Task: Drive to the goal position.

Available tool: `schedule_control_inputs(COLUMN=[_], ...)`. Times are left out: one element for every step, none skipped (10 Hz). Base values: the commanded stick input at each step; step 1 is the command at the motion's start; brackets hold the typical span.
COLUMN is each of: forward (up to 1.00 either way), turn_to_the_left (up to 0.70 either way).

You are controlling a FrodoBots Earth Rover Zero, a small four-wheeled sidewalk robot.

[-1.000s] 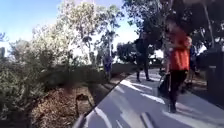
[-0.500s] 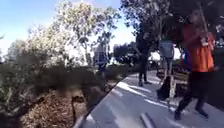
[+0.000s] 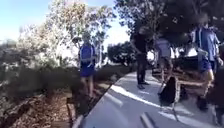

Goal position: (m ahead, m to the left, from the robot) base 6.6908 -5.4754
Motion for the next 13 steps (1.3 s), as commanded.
schedule_control_inputs(forward=[0.98, 0.98, 0.98, 0.98, 0.98, 0.98, 0.98, 0.98, 0.98, 0.98, 0.98, 0.98, 0.98], turn_to_the_left=[-0.25, -0.13, 0.00, 0.00, 0.00, 0.00, 0.00, -0.19, -0.37, -0.28, 0.00, 0.00, 0.00])
